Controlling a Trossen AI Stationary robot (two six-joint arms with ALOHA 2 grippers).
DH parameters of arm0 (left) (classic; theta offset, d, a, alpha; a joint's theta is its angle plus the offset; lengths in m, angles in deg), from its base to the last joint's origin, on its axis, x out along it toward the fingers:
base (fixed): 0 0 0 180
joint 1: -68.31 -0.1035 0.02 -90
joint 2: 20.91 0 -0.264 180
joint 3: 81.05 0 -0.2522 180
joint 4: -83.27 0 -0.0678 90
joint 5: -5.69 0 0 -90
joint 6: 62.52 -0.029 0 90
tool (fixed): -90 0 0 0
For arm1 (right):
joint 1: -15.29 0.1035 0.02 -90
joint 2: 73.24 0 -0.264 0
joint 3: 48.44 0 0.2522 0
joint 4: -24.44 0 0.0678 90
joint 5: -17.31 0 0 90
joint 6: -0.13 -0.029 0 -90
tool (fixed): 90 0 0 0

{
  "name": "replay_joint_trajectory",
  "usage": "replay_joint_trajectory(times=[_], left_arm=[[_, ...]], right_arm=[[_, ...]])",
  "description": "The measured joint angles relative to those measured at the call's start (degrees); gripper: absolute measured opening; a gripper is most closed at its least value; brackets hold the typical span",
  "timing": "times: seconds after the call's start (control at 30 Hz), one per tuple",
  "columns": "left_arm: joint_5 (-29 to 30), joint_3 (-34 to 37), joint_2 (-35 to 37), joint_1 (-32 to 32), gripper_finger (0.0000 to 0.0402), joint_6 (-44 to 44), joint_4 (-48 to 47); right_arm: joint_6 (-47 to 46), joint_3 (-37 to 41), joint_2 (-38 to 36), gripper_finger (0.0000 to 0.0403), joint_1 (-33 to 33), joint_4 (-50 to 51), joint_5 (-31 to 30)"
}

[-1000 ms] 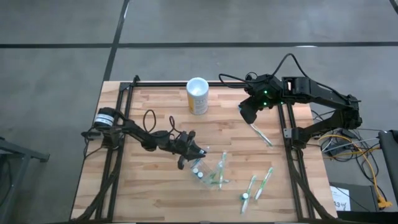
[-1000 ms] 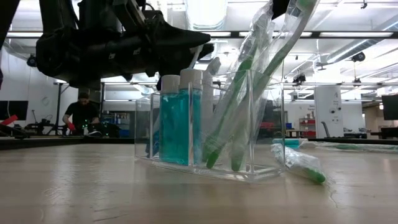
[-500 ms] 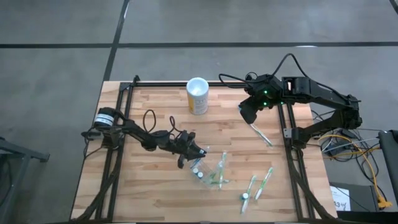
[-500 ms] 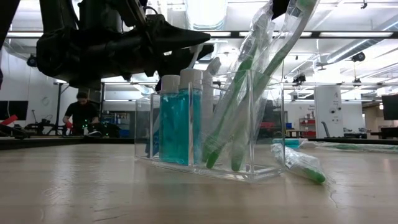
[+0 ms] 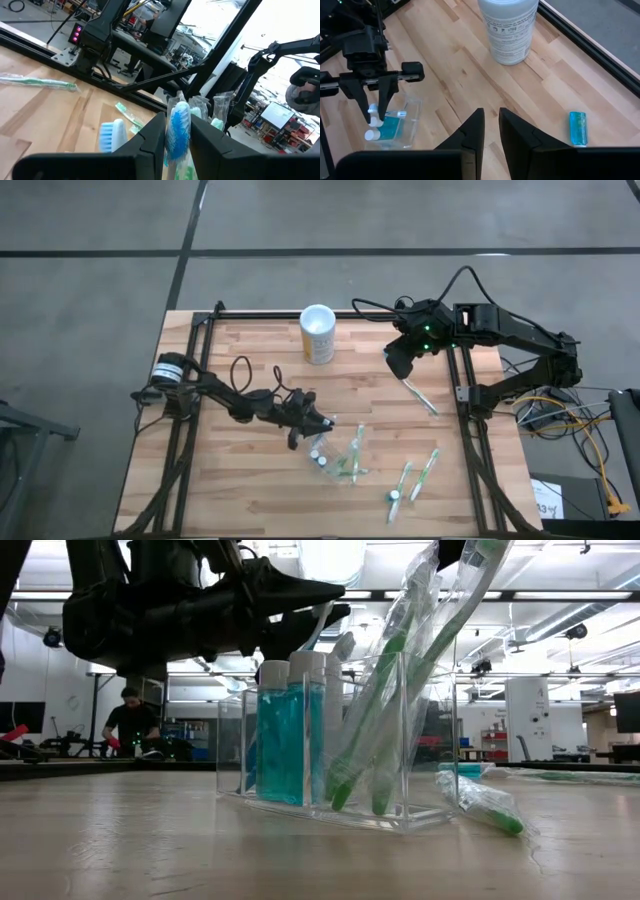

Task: Pick & Place toothbrushing station
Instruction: Put the blue toothbrush into the left section of the transparent organizer

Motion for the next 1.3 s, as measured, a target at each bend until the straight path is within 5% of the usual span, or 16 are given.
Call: replay_joint_trajectory(times=[0.3,0.9,1.3], left_arm=[[0.06,0.04,0.00,-0.12,0.0086,-2.19,-0.05],[-4.60,0.04,0.00,-1.16,0.0146,7.26,0.00],[-2.91,-0.46,0.09,-4.49,0.0159,1.89,0.53]], right_arm=[[1.27,0.00,0.00,0.0052,0.00,-0.02,0.00],[2.81,0.00,0.00,0.0052,0.02,-0.02,-0.01],[2.99,0.00,0.00,0.0052,0.01,0.00,-0.02]])
